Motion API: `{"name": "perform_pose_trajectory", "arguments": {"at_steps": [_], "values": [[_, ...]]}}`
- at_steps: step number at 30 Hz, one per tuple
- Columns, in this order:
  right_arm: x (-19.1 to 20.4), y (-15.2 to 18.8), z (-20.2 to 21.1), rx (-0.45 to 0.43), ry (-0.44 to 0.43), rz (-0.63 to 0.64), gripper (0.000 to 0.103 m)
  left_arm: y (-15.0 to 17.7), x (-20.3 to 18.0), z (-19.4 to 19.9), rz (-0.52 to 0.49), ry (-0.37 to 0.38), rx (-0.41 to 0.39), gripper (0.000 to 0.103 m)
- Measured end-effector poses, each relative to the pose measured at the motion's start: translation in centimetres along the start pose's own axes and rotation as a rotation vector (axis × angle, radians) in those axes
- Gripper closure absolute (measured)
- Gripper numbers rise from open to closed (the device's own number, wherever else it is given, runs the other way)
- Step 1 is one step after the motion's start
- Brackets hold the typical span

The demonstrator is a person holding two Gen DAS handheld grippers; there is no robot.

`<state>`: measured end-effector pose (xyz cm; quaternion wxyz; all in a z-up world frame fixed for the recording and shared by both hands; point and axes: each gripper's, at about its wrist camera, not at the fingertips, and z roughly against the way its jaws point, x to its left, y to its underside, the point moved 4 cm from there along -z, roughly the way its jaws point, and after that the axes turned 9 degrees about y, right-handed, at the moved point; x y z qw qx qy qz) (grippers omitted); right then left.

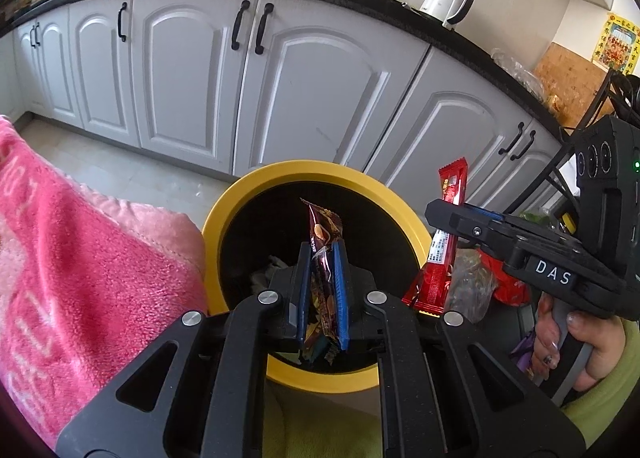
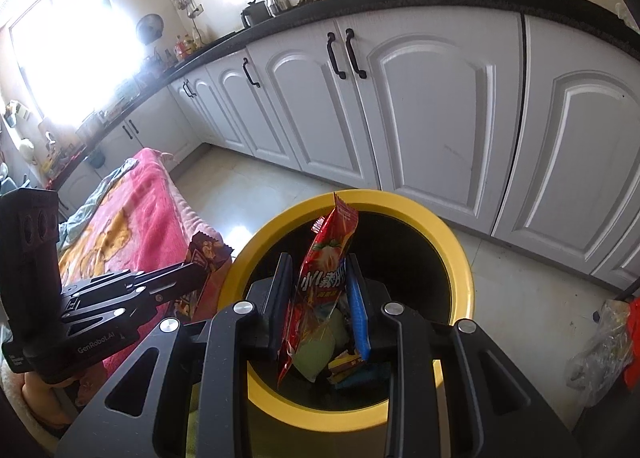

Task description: Collect trash

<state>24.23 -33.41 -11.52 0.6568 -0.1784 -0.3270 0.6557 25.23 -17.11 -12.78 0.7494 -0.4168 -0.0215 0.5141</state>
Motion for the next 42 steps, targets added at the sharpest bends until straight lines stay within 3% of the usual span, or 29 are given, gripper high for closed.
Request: {"name": "perform_pose_trajectory", "arguments": {"at_steps": [8, 15, 20, 26, 28, 31, 33, 35, 39, 42], "values": [[-0.3, 0.2, -0.2, 0.020, 0.000, -0.007, 0.076, 0.1, -0.2, -0.4, -0.004, -0.003, 0.015, 0.096], [-0.6, 0.2, -0.3, 0.026, 0.011, -0.019, 0.065, 0.1, 0.5, -0.3, 0.013, -0.025, 0.025, 0.085], [-0.6, 0.2, 0.0, 0.020, 0.016, -0.023, 0.060, 0.2, 1.0, -0.1, 0.024, -0.052, 0.030, 0.074], [-0.8, 0.0, 0.2, 0.010, 0.020, -0.030, 0.048, 0.1, 1.5, 0.5, 0.025, -0.088, 0.034, 0.051], [-0.7, 0.0, 0.4, 0.005, 0.024, -0.027, 0.038, 0.1, 1.6, 0.8, 0.028, -0.099, 0.033, 0.043], [-0.4, -0.1, 0.5, 0.001, 0.026, -0.017, 0.035, 0.0, 1.8, 1.3, 0.030, -0.118, 0.028, 0.032], [-0.2, -0.1, 0.8, -0.007, 0.038, -0.012, 0.025, -0.1, 2.0, 1.6, 0.034, -0.127, 0.022, 0.023], [0.0, -0.1, 1.1, -0.013, 0.037, -0.008, 0.024, -0.1, 2.1, 2.0, 0.036, -0.139, 0.015, 0.016], [0.4, -0.3, 2.0, -0.039, 0.053, 0.004, 0.014, -0.3, 2.5, 3.0, 0.044, -0.179, -0.009, 0.011], [1.0, -0.4, 2.7, -0.054, 0.050, 0.020, 0.014, -0.5, 2.8, 3.9, 0.060, -0.190, -0.028, 0.011]]}}
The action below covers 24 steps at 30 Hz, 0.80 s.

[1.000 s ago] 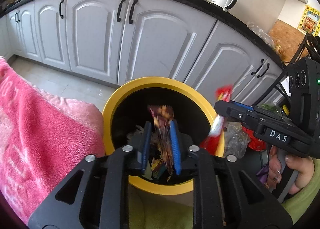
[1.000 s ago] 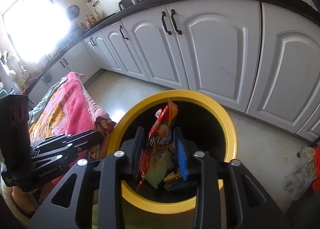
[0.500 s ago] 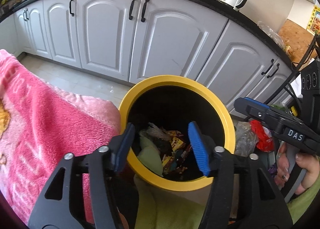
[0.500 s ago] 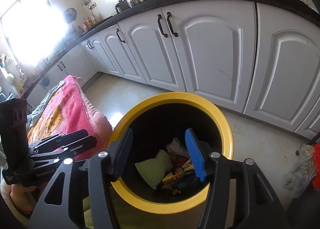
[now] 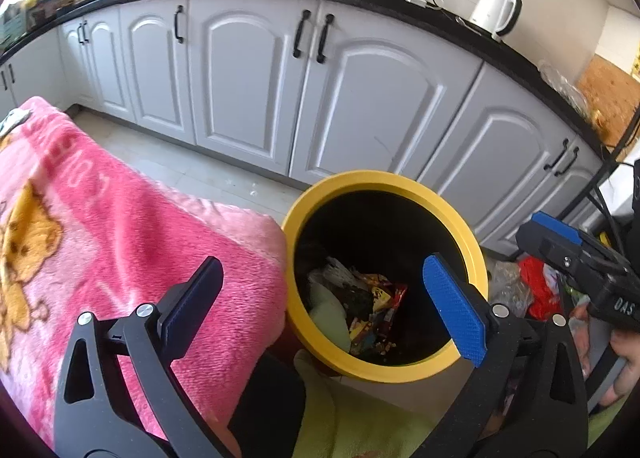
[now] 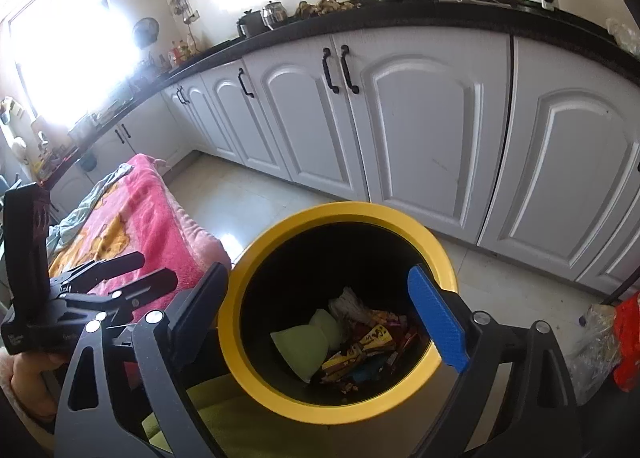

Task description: Collect trash

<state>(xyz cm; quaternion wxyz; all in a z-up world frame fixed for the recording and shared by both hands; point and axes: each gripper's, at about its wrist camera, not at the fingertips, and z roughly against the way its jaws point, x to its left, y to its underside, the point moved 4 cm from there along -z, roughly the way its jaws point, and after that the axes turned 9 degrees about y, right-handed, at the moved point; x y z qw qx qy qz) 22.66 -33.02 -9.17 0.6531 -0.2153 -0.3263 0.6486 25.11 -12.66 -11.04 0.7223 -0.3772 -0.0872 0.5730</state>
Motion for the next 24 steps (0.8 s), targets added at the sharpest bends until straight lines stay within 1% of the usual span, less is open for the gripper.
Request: {"name": "perform_pose_trajectory", "arguments": {"at_steps": [10, 11, 12, 24], "values": [[1.7, 0.3, 1.9, -0.033, 0.017, 0.038, 0.013, -0.1, 1.2, 3.1, 0.026, -0.038, -0.054, 0.011], [1.8, 0.4, 2.0, -0.035, 0.019, 0.040, 0.011, -0.1, 1.3, 3.3, 0.027, -0.038, -0.057, 0.011], [1.9, 0.4, 2.2, -0.040, 0.023, 0.042, 0.006, 0.0, 1.4, 3.6, 0.028, -0.039, -0.061, 0.011], [3.5, 1.9, 4.4, -0.068, 0.049, 0.072, 0.006, 1.4, 1.6, 7.0, 0.007, -0.057, -0.099, 0.011]]}}
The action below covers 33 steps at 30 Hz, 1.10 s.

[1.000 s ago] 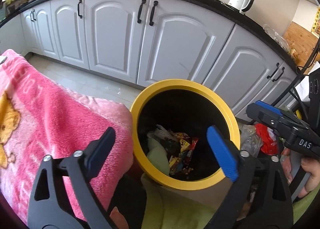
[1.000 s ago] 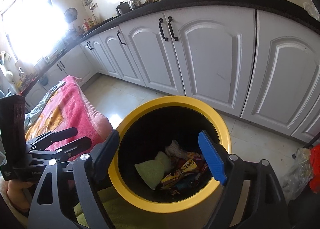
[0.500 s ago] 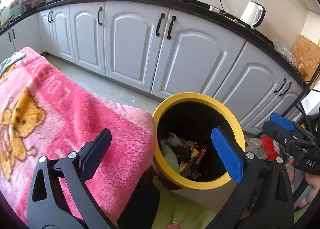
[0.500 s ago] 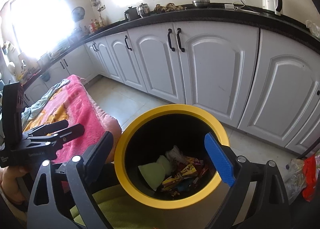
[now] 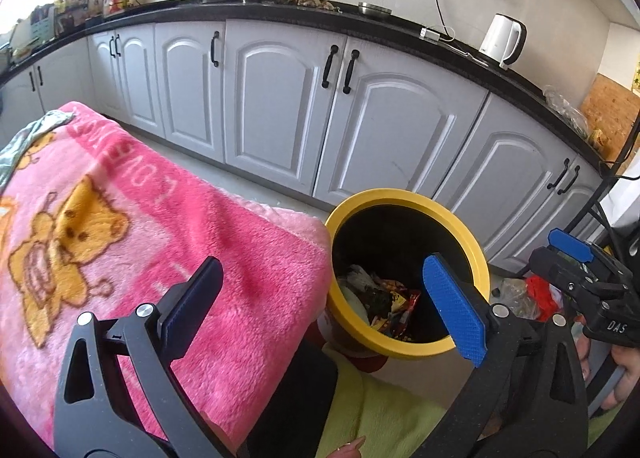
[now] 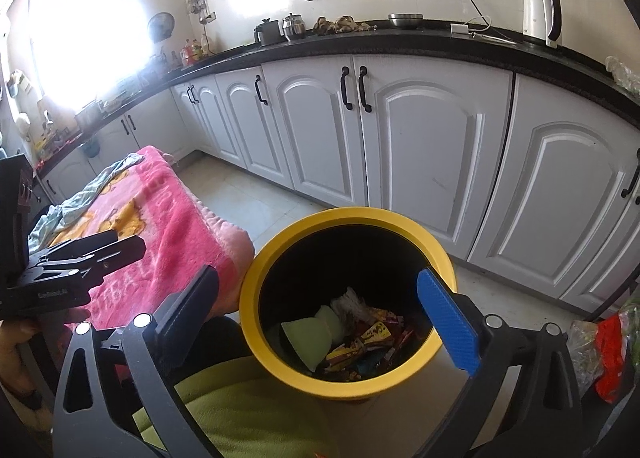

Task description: Collect trash

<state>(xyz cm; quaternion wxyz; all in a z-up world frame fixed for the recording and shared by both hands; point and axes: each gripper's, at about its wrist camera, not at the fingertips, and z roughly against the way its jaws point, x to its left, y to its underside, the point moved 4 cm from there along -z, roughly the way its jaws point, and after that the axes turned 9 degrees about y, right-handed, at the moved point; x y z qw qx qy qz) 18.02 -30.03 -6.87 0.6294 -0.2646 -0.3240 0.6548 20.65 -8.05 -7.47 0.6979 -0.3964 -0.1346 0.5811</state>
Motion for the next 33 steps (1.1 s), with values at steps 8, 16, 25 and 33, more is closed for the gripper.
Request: {"name": "perform_pose_trajectory", "arguments": {"at_steps": [8, 16, 25, 33], "values": [[1.1, 0.2, 3.1, -0.099, 0.026, 0.000, 0.006, 0.6, -0.5, 2.7, -0.032, -0.009, -0.053, 0.011], [2.5, 1.4, 4.9, -0.151, 0.033, 0.003, 0.006, 1.5, -0.8, 5.6, -0.046, -0.030, -0.139, 0.011], [4.2, 2.7, 7.0, -0.202, 0.045, 0.029, 0.006, 2.4, -0.7, 8.7, -0.062, -0.061, -0.226, 0.011], [5.7, 3.6, 8.9, -0.259, 0.043, 0.066, 0.006, 3.6, -1.1, 10.7, -0.100, -0.066, -0.296, 0.011]]}}
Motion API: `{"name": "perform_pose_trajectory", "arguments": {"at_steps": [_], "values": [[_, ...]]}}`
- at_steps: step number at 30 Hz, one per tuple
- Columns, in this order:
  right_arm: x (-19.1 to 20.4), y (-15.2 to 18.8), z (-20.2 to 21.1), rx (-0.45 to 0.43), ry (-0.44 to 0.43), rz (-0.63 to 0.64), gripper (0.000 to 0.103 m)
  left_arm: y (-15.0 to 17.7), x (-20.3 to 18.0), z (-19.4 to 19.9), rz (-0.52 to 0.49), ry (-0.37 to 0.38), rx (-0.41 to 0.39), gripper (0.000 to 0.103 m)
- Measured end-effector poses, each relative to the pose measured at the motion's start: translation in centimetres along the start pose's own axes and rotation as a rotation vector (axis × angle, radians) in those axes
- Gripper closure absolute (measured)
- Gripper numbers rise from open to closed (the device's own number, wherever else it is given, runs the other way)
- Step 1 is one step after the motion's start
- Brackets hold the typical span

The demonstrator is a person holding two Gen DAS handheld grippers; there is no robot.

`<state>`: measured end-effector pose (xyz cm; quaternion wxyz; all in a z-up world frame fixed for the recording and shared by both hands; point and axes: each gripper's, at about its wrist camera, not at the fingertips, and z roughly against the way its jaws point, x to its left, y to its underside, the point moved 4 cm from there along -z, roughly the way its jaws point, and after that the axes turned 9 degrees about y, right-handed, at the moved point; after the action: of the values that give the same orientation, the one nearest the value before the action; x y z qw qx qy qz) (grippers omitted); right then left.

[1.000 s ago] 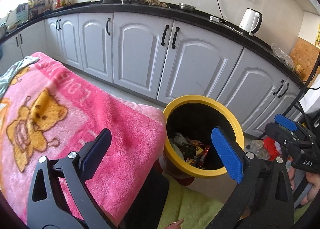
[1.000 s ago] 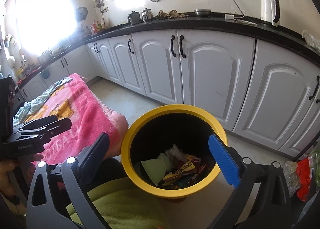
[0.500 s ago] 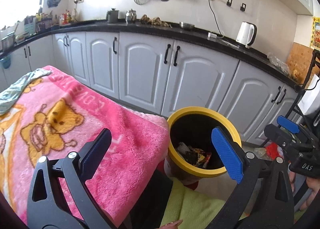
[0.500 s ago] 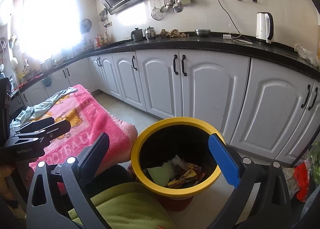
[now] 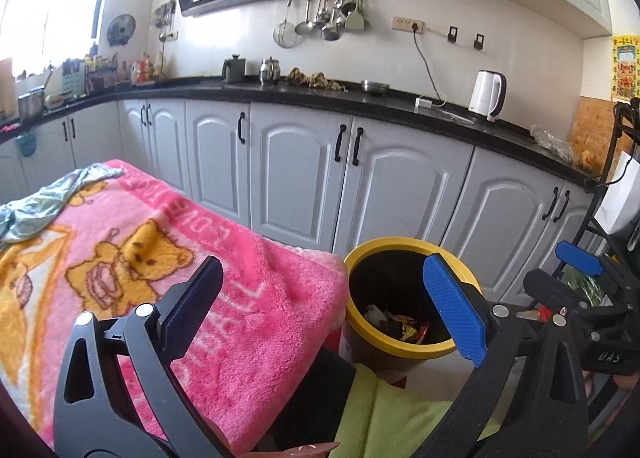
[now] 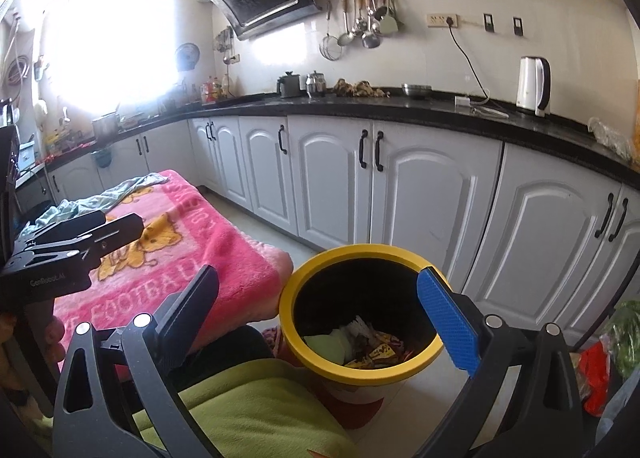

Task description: Collect trash

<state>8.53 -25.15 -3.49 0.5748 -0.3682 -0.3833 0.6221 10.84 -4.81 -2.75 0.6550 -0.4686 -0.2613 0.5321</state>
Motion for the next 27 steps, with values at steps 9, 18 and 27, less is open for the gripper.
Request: {"name": "perform_pose_trajectory", "arguments": {"at_steps": [9, 18, 27], "values": [[0.6, 0.2, 2.2, -0.113, 0.076, 0.018, 0.006, 0.7, -0.4, 1.7, -0.005, 0.006, -0.066, 0.011], [0.9, 0.1, 4.0, -0.249, 0.138, 0.032, 0.006, 1.3, -1.4, 2.4, -0.034, -0.001, -0.117, 0.011], [1.3, 0.4, 4.2, -0.296, 0.157, 0.032, 0.006, 0.6, -1.1, 3.9, -0.047, -0.050, -0.198, 0.011]]}}
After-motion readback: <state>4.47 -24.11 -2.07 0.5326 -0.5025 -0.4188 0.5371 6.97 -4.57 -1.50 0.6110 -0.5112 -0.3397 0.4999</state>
